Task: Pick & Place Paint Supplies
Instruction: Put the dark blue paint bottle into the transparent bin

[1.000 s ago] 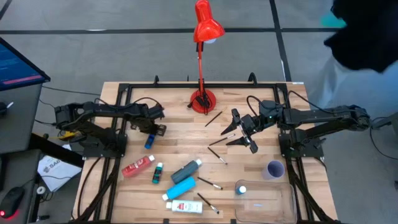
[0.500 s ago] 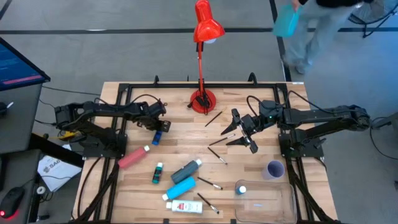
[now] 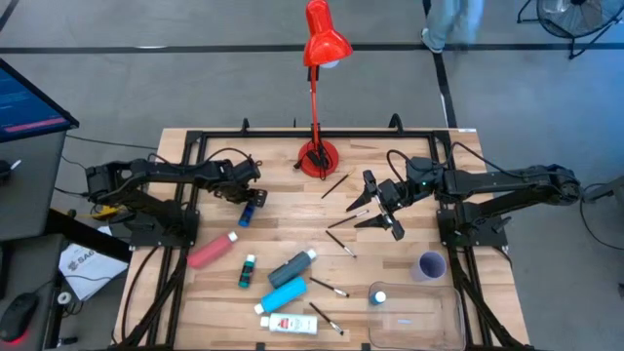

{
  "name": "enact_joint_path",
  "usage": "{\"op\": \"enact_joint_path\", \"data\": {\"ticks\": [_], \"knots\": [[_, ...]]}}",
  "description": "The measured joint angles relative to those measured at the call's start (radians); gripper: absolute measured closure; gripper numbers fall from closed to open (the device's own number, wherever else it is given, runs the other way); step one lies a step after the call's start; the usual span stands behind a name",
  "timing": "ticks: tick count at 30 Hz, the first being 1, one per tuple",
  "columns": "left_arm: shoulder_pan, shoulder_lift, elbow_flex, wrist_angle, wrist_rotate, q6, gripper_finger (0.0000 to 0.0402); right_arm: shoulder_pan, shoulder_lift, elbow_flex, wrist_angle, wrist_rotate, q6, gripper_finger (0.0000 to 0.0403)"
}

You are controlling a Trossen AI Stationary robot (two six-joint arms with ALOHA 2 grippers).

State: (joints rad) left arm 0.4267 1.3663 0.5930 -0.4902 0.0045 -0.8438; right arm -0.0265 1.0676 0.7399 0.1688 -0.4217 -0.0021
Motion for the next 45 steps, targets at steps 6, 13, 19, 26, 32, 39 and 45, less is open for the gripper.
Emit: {"op": "enact_joint_path", "data": {"ticks": [6, 13, 19, 26, 32, 39, 45], "knots": [[0.000, 0.000, 0.000, -0.011, 0.090, 0.049, 0.0185, 0.000, 0.000, 0.000, 0.000, 0.000, 0.002, 0.0194], [-0.036, 0.000, 0.000, -0.094, 0.147, 0.052, 0.0188, 0.000, 0.000, 0.000, -0.001, 0.000, 0.002, 0.0194], [-0.093, 0.000, 0.000, -0.120, 0.152, 0.027, 0.0189, 0.000, 0.000, 0.000, -0.001, 0.000, 0.002, 0.0194], [-0.101, 0.000, 0.000, -0.140, 0.162, 0.017, 0.0189, 0.000, 0.000, 0.000, -0.001, 0.000, 0.002, 0.0194], [-0.101, 0.000, 0.000, -0.228, 0.178, 0.021, 0.0189, 0.000, 0.000, 0.000, -0.001, 0.000, 0.002, 0.0194], [-0.101, 0.000, 0.000, -0.225, 0.176, 0.034, 0.0189, 0.000, 0.000, 0.000, -0.002, 0.000, 0.002, 0.0194], [-0.113, 0.000, 0.000, -0.223, 0.175, 0.053, 0.0196, 0.000, 0.000, 0.000, -0.002, 0.000, 0.002, 0.0194]]}}
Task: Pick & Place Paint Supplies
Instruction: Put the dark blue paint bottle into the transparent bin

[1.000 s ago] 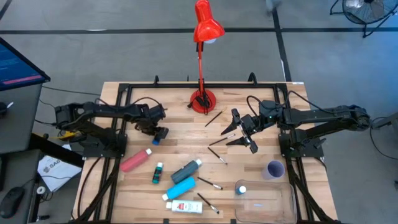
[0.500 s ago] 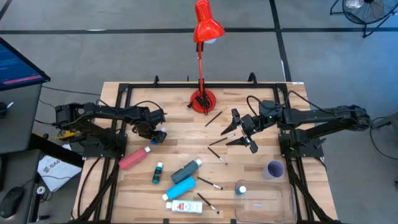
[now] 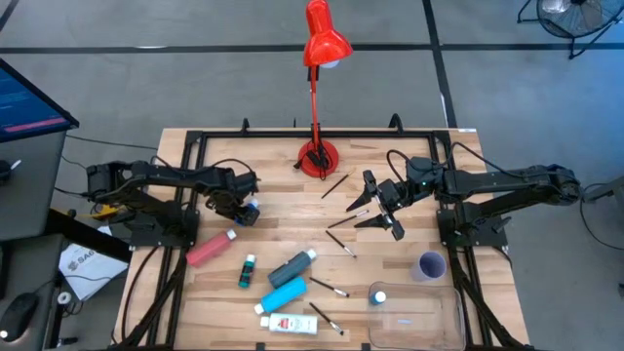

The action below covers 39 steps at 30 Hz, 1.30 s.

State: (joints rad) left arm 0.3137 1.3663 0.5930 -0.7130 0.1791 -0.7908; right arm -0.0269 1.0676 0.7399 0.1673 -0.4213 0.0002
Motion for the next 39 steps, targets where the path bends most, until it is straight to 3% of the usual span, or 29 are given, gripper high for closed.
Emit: {"op": "enact_joint_path", "data": {"ticks": [10, 22, 32, 39], "knots": [[-0.027, 0.000, 0.000, 0.015, -0.016, 0.001, 0.0262, 0.000, 0.000, 0.000, 0.000, 0.000, 0.000, 0.0194], [-0.027, 0.000, 0.000, 0.040, -0.055, 0.032, 0.0243, 0.000, 0.000, 0.000, -0.002, 0.000, 0.000, 0.0194], [-0.028, 0.000, 0.000, 0.045, -0.050, 0.027, 0.0310, 0.000, 0.000, 0.000, -0.007, 0.000, 0.000, 0.0194], [-0.067, 0.000, 0.000, 0.138, -0.056, 0.026, 0.0312, 0.000, 0.000, 0.000, -0.028, 0.000, 0.000, 0.0194]]}}
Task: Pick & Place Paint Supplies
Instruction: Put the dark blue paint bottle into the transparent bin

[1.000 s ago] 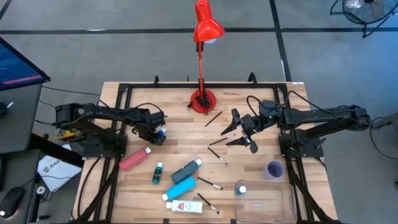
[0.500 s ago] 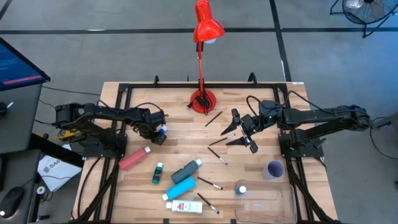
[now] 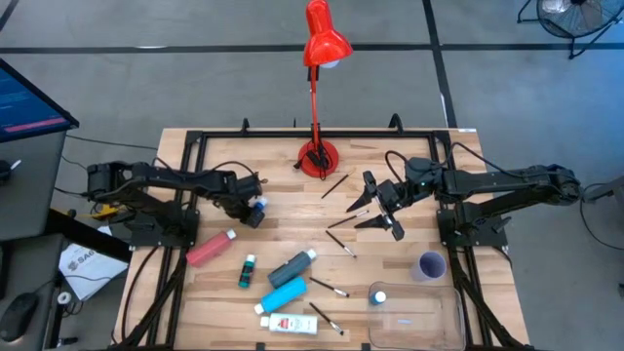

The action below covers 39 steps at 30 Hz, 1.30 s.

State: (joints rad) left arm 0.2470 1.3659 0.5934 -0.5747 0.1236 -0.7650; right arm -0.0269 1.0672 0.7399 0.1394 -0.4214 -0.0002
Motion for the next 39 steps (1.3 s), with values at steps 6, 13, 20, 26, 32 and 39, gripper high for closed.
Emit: {"op": "enact_joint_path", "data": {"ticks": [6, 13, 20, 26, 32, 39], "knots": [[-0.046, 0.000, 0.000, 0.113, -0.052, 0.003, 0.0314, 0.000, 0.000, 0.000, -0.005, 0.000, 0.000, 0.0194], [-0.118, 0.000, 0.000, 0.262, -0.183, 0.022, 0.0314, 0.000, 0.000, 0.000, -0.006, 0.000, 0.000, 0.0194], [-0.204, 0.000, -0.001, 0.524, -0.259, 0.061, 0.0314, 0.000, -0.003, 0.000, -0.057, 0.000, 0.027, 0.0194], [-0.335, 0.000, -0.001, 0.861, -0.372, 0.165, 0.0313, 0.000, -0.070, 0.000, -0.165, 0.000, 0.072, 0.0194], [-0.455, 0.000, -0.001, 1.179, -0.413, 0.299, 0.0313, 0.016, -0.129, 0.000, -0.109, 0.002, 0.072, 0.0194], [-0.574, 0.000, 0.000, 1.345, -0.455, 0.401, 0.0313, 0.081, -0.048, -0.038, 0.126, 0.003, 0.072, 0.0194]]}}
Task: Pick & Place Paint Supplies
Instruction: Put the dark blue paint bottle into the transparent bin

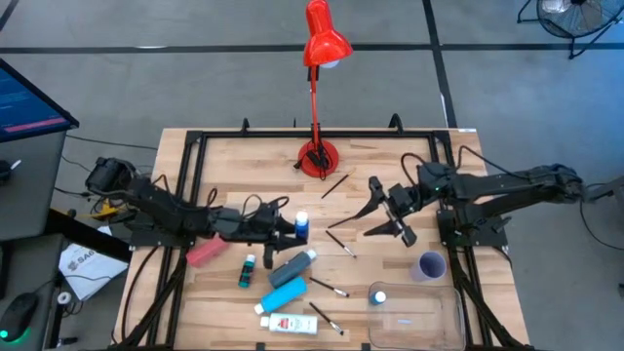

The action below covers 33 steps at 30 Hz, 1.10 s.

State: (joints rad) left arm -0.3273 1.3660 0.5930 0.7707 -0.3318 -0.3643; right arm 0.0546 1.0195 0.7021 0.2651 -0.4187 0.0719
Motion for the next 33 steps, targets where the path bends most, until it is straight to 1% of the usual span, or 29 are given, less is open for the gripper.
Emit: {"op": "enact_joint_path", "data": {"ticks": [5, 10, 12, 15, 17, 20, 27, 31, 33], "knots": [[-0.022, 0.001, 0.000, -0.001, -0.011, -0.006, 0.0313, 0.035, 0.112, 0.008, 0.158, 0.000, 0.009, 0.0194], [-0.012, 0.008, 0.000, 0.005, -0.013, -0.006, 0.0313, 0.029, 0.221, 0.069, 0.193, 0.014, 0.081, 0.0194], [-0.005, 0.011, 0.000, -0.003, -0.012, 0.006, 0.0313, 0.032, 0.258, 0.095, 0.195, 0.066, 0.044, 0.0193], [0.003, 0.017, 0.006, 0.007, -0.010, 0.028, 0.0313, 0.052, 0.309, 0.110, 0.195, 0.172, -0.001, 0.0185], [0.008, 0.024, 0.007, -0.003, -0.010, 0.028, 0.0313, 0.059, 0.332, 0.119, 0.195, 0.237, -0.006, 0.0175], [0.017, 0.024, 0.008, 0.002, -0.010, 0.036, 0.0313, 0.056, 0.350, 0.137, 0.218, 0.300, -0.019, 0.0157], [0.043, 0.053, 0.009, -0.004, 0.002, 0.038, 0.0313, 0.067, 0.395, 0.143, 0.295, 0.294, -0.019, 0.0119], [0.049, 0.079, 0.017, -0.001, 0.010, 0.020, 0.0313, 0.066, 0.395, 0.142, 0.303, 0.299, -0.019, 0.0104], [0.049, 0.100, 0.032, -0.001, 0.034, 0.015, 0.0313, 0.061, 0.395, 0.142, 0.291, 0.297, 0.008, 0.0099]]}}
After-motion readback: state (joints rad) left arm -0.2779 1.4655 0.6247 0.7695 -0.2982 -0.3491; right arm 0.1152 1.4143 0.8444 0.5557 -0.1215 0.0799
